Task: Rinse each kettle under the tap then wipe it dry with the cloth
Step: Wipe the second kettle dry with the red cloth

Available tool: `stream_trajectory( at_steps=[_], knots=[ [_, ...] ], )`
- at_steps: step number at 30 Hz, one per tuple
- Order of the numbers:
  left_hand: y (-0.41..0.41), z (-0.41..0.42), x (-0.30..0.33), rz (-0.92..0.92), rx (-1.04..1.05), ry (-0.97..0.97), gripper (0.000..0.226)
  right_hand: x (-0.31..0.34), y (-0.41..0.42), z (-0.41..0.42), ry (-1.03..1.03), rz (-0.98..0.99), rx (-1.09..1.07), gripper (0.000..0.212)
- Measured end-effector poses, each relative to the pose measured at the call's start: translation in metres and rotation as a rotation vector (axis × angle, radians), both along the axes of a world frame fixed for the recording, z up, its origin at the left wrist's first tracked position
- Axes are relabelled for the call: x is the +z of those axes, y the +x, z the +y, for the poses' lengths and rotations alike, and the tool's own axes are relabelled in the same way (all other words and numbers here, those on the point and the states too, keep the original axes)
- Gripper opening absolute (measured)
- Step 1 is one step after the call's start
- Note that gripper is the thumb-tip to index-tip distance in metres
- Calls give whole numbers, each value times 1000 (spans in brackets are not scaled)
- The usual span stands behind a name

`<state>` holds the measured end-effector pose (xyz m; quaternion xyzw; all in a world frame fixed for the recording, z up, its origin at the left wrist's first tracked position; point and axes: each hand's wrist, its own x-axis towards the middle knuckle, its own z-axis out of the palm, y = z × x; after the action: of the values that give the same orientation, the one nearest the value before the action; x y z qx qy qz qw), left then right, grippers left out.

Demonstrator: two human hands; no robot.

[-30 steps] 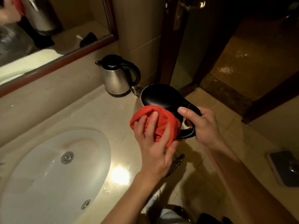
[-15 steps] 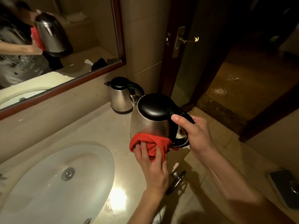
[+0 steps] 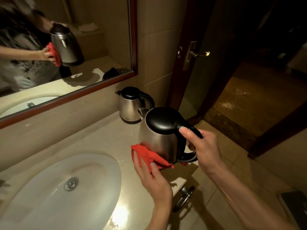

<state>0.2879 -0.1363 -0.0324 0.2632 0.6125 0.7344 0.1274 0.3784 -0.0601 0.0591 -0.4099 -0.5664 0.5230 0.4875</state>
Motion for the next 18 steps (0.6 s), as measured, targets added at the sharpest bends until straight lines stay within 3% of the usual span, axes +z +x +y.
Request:
stream_trajectory(
  at_steps=[3,5,7,11,13,16,18],
  knots=[
    [-6,0,27,281,-43,64,39,-4,-4,1,-148,146,16,104],
    [-16,2,43,554,-97,71,38,-6,-8,1,-192,164,74,124],
    [-33,8,62,819,-147,31,37,-5,-13,-1,-194,182,108,117],
    [-61,28,105,1197,-245,-161,36,-6,-20,-7,-154,150,5,72],
    [-70,40,122,1326,-343,-269,34,-8,-24,-6,-137,101,-33,77],
    [-85,56,130,1403,-499,-303,36,-11,-25,-2,-156,75,-31,73],
    [-96,60,122,1330,-533,-255,40,-13,-23,1,-156,57,-10,60]
  ],
)
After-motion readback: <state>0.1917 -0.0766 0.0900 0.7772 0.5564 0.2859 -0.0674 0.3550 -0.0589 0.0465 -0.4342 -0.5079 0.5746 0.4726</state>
